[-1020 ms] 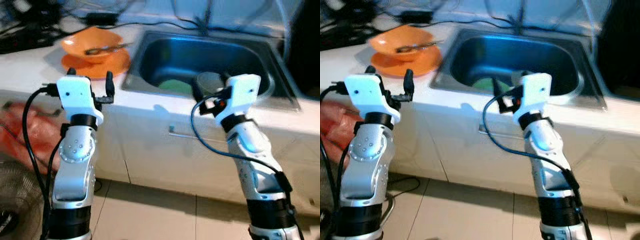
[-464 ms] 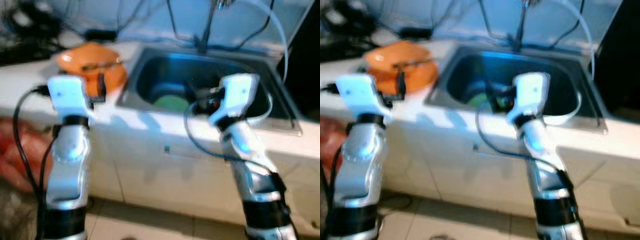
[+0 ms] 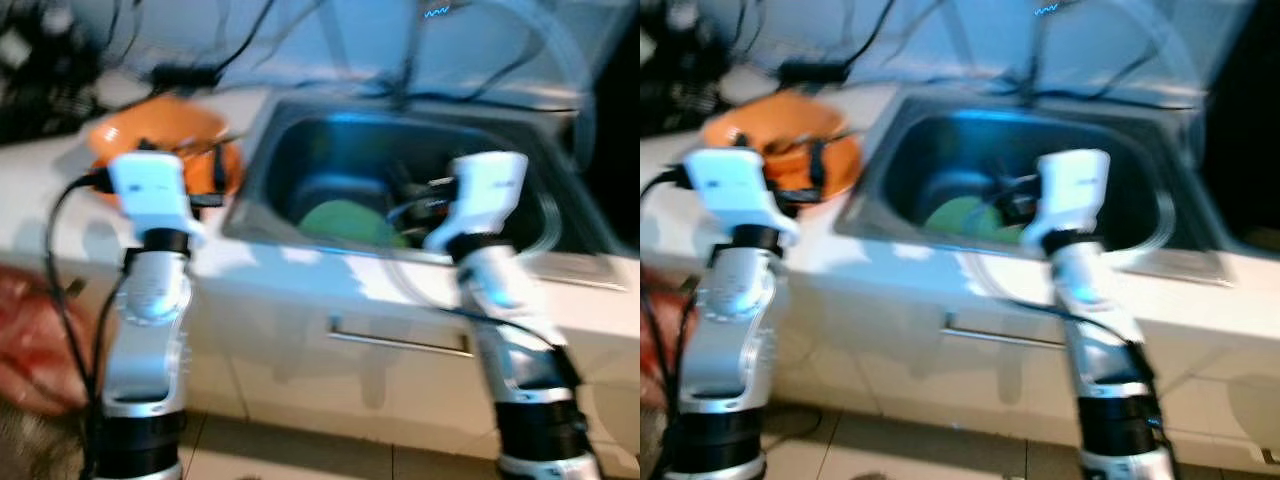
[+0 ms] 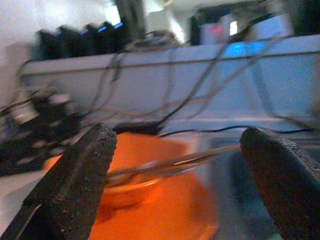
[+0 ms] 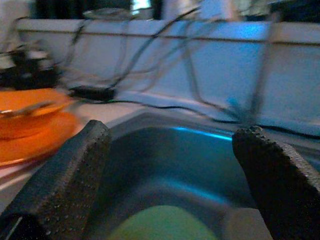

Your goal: Kitchen organization

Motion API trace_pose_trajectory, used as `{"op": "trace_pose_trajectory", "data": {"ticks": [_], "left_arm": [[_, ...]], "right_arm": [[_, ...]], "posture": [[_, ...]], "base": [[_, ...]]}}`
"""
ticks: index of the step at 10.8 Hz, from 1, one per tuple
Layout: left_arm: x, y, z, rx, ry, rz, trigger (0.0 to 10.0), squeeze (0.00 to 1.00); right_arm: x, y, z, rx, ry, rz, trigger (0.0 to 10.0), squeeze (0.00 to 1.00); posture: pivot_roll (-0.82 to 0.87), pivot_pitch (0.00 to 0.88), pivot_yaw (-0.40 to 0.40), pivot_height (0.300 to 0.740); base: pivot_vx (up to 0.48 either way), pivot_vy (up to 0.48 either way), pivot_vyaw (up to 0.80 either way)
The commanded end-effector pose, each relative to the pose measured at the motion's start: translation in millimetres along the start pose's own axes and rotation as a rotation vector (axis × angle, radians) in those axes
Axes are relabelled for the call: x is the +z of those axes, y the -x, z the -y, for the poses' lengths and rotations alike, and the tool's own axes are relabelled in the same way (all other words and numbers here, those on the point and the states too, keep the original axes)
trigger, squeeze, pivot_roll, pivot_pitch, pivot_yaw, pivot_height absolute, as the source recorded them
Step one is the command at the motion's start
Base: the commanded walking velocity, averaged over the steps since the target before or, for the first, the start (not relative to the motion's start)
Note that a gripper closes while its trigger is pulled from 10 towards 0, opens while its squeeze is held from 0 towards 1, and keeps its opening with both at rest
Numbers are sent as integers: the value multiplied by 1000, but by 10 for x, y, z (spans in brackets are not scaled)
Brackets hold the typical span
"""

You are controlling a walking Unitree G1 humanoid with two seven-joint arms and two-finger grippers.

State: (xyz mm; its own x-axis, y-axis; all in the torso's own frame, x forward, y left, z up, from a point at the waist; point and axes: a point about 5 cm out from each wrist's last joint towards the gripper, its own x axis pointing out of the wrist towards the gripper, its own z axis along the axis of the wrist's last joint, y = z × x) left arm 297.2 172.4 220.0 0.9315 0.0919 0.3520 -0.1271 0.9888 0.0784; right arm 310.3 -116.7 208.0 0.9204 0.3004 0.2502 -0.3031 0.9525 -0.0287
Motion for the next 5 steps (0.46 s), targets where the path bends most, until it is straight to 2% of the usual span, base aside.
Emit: {"op": "trace_pose_trajectory", "data": {"ticks": [1,4,5], "left_arm": [[-23,10,9,21,-8,-13,10000,0],[-41,-7,-10,39,0,-29,10000,0],[-54,-4,-10,40,-3,-37,10000,0]], "right_arm": [[27,14,45,-10,9,8,10000,71],[27,5,46,-8,7,7,10000,67],[27,1,44,-7,7,8,10000,67]], "posture": [[53,84,-14,740],[56,81,-17,740],[56,79,-18,740]], "base": [[0,0,0],[0,0,0],[0,262,0]]}}
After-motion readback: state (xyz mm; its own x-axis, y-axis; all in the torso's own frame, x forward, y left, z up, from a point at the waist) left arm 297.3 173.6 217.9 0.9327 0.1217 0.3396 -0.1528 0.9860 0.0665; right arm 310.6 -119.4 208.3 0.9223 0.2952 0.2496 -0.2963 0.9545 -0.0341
